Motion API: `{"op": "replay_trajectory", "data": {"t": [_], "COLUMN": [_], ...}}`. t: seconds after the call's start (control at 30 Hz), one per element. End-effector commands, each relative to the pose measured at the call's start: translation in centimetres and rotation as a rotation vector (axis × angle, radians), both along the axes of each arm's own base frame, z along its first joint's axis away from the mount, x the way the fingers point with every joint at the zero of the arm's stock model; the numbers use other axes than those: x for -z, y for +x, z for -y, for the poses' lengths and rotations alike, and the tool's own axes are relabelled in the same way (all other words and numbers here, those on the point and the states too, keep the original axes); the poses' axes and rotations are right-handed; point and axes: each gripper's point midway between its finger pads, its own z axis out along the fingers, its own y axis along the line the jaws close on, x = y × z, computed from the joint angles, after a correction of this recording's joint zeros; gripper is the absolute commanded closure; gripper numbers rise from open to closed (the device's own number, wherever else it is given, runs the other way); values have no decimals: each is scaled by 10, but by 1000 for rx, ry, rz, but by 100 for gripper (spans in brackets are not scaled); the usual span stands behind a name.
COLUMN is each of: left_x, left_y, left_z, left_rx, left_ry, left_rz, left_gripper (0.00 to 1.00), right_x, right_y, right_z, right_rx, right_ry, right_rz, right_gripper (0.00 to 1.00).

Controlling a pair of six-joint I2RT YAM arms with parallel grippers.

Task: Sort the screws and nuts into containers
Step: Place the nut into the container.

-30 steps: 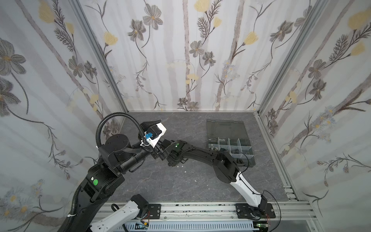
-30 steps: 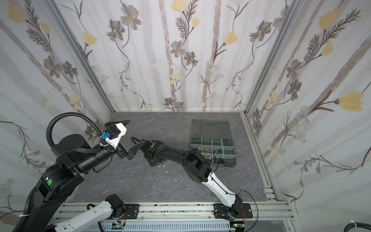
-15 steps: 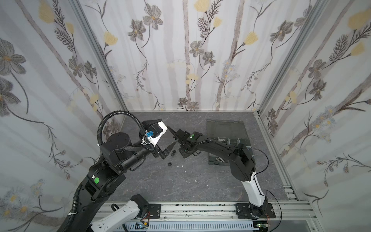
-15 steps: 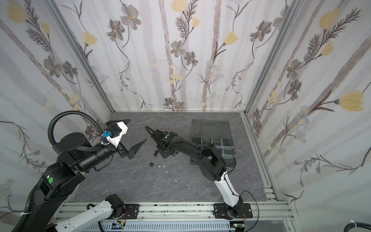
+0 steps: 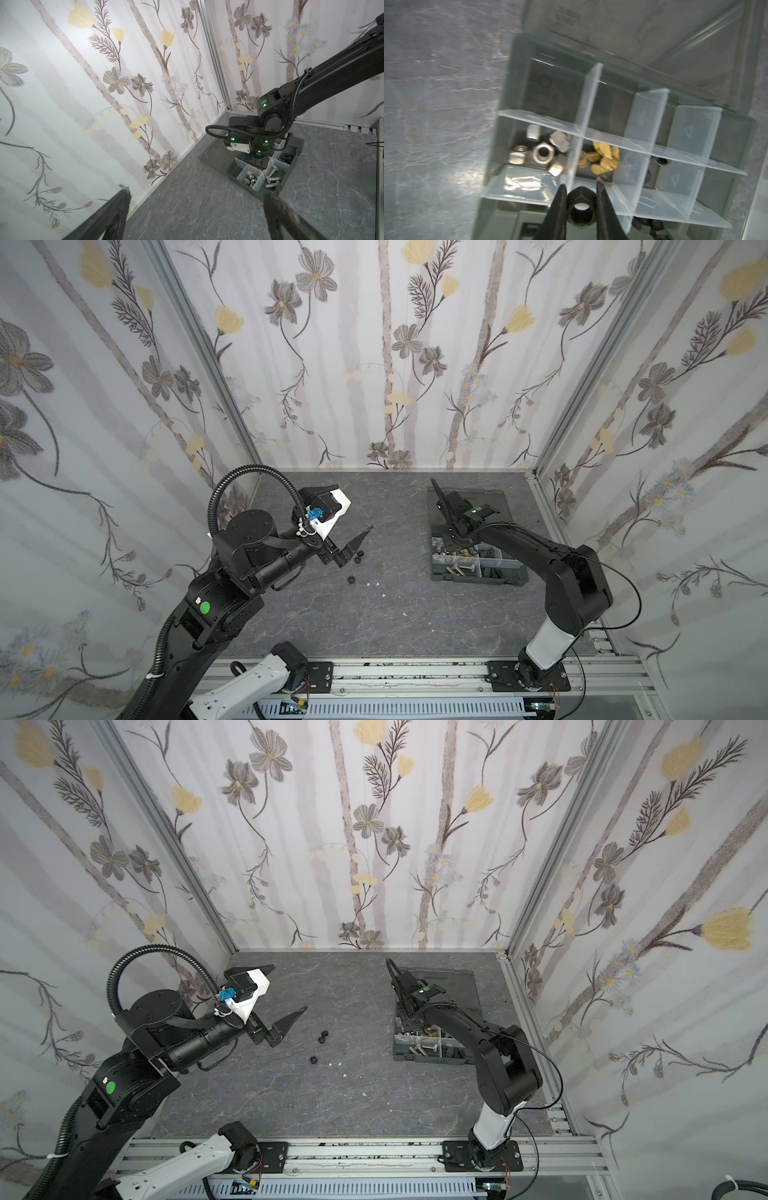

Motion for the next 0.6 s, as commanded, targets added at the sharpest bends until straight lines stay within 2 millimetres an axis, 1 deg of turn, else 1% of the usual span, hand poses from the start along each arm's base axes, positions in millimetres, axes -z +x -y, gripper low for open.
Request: {"op": "replay_trajectory", "data": {"t": [0.0,0.13,0.2,0.4,0.57], "left_x": [-8,-7,-7,-7,-7], "left_y": [-1,-1,-2,-2,-1], "left_z": [1,2,1,0,0], "left_rx": [13,14,13,6,5], "left_ry": [-13,-12,-12,-12,-9], "left_rz": [28,26,26,23,21], "left_gripper": [0,0,0,0,0], "right_x": [-4,4,7,15,28], "right_y": [7,10,13,19,17], "right_z": [29,54,62,72,73], "right_rx": [68,125,138,153,154], "right_ry": [14,22,18,16,13], "right_rz": [42,39,36,24,-1], "right_gripper": [83,83,83,83,82]}}
